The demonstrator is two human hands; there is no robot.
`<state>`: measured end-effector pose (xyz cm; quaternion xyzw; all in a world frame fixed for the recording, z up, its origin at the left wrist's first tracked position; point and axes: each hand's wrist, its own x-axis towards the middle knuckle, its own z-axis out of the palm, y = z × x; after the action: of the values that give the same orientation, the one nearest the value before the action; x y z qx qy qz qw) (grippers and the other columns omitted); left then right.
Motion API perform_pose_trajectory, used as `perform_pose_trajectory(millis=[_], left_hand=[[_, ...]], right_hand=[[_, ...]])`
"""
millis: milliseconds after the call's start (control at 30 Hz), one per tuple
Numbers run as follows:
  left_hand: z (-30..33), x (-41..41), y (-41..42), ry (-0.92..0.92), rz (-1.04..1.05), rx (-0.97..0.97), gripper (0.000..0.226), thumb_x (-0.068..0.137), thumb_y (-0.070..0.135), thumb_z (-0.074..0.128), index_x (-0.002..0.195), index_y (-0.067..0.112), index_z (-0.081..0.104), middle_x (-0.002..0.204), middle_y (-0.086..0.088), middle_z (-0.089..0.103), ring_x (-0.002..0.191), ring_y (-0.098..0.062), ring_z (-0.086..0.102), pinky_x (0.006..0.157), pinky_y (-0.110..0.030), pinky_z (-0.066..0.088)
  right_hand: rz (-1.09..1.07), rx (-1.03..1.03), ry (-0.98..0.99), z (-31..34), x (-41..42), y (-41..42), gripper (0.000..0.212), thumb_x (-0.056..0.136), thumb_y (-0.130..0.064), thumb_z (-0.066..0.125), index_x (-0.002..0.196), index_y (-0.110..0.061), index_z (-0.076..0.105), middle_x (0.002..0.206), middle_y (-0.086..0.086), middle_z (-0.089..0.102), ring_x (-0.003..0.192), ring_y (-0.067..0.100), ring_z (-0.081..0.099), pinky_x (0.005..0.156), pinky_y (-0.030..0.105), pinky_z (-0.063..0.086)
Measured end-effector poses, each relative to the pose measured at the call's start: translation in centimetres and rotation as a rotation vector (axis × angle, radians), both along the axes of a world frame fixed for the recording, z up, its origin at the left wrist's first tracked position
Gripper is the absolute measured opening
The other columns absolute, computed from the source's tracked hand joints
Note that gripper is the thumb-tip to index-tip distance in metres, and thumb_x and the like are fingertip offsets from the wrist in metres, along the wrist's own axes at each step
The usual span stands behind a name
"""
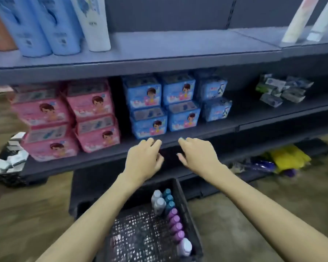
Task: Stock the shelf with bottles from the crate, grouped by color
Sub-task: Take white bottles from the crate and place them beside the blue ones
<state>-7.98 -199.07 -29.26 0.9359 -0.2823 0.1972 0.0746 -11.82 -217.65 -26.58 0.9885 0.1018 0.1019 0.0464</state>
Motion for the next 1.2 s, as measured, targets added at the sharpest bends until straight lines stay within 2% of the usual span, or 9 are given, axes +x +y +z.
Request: perform_pose_trajectory(millis=[100,233,400,500,567,700,800,1033,1200], left_hand=[[-6.1,-2.8,0.0,0.155,0.006,0.122,0.023,0.062,0.023,0.066,0.082,0.014,0.059,0.071,-0.003,0.053,0.061,-0.028,0.054,0.052,-0.034,0.04],[-10.7,-6.1,0.3,0.329,0.015,0.185,0.02,0.065,0.023,0.061,0.082,0.013,0.059,0.071,-0.005,0.056,0.061,-0.028,0.055,0.053,-0.034,0.038],[-15.1,-10.5,-0.2,0.592,0.093,0.194,0.029,0.082,0.032,0.055,0.105,0.014,0.057,0.092,-0.006,0.06,0.083,-0.028,0.058,0.065,-0.036,0.039],[-17.7,-13.0,-0.6,0.729,0.152,0.167,0.028,0.084,0.033,0.053,0.103,0.013,0.056,0.097,-0.007,0.06,0.09,-0.03,0.058,0.072,-0.039,0.045],[-19.2,-14.7,-0.8,0.799,0.179,0.163,0.029,0.085,0.033,0.053,0.104,0.012,0.055,0.101,-0.008,0.06,0.094,-0.03,0.058,0.074,-0.039,0.046],[-21.7,-17.7,-0.6,0.891,0.23,0.152,0.028,0.086,0.031,0.052,0.107,0.013,0.054,0.105,-0.007,0.059,0.099,-0.028,0.056,0.077,-0.036,0.044],[-23.4,-19.0,0.0,0.945,0.273,0.153,0.027,0.086,0.03,0.05,0.107,0.014,0.053,0.105,-0.005,0.059,0.101,-0.026,0.055,0.082,-0.037,0.044],[-25.8,-19.0,1.5,0.969,0.337,0.212,0.029,0.089,0.03,0.048,0.113,0.014,0.052,0.111,-0.006,0.059,0.105,-0.026,0.053,0.09,-0.037,0.038],[-27.3,-18.3,2.2,0.987,0.338,0.209,0.033,0.09,0.03,0.046,0.119,0.015,0.051,0.113,-0.006,0.058,0.106,-0.026,0.052,0.091,-0.038,0.039]], right_hand=[[-0.013,0.026,0.149,-5.5,-3.0,-0.7,0.027,0.092,-0.038,0.056,0.107,-0.015,0.054,0.095,0.003,0.064,0.089,0.027,0.065,0.058,0.032,0.034],[-0.026,0.055,0.312,-11.2,-5.7,-1.7,0.03,0.094,-0.038,0.053,0.113,-0.015,0.05,0.104,0.004,0.063,0.097,0.028,0.063,0.063,0.034,0.033],[-0.042,0.071,0.534,-17.5,-8.4,-2.1,0.027,0.094,-0.033,0.053,0.115,-0.016,0.048,0.109,0.004,0.063,0.101,0.03,0.062,0.067,0.035,0.04],[-0.022,0.066,0.676,-21.1,-10.0,-2.3,0.027,0.095,-0.024,0.052,0.12,-0.015,0.049,0.113,0.006,0.063,0.103,0.032,0.062,0.067,0.035,0.037],[0.026,0.018,0.739,-23.4,-11.0,-2.3,0.026,0.094,-0.018,0.052,0.12,-0.015,0.051,0.113,0.007,0.063,0.104,0.031,0.062,0.07,0.036,0.043],[0.149,0.003,0.881,-27.8,-12.4,-1.7,0.034,0.095,-0.009,0.048,0.128,-0.011,0.05,0.121,0.012,0.058,0.112,0.032,0.057,0.081,0.039,0.046],[0.227,-0.05,0.928,-31.1,-12.6,-1.2,0.037,0.095,-0.006,0.046,0.131,-0.014,0.05,0.126,0.01,0.055,0.115,0.031,0.055,0.087,0.041,0.049],[0.293,-0.207,0.959,-36.1,-11.1,-0.4,0.035,0.102,-0.018,0.037,0.132,-0.022,0.054,0.132,0.01,0.049,0.12,0.03,0.052,0.087,0.041,0.05],[0.339,-0.359,0.984,-38.3,-10.5,0.0,0.037,0.102,-0.012,0.036,0.136,-0.015,0.051,0.133,0.009,0.053,0.117,0.029,0.058,0.086,0.04,0.05]])
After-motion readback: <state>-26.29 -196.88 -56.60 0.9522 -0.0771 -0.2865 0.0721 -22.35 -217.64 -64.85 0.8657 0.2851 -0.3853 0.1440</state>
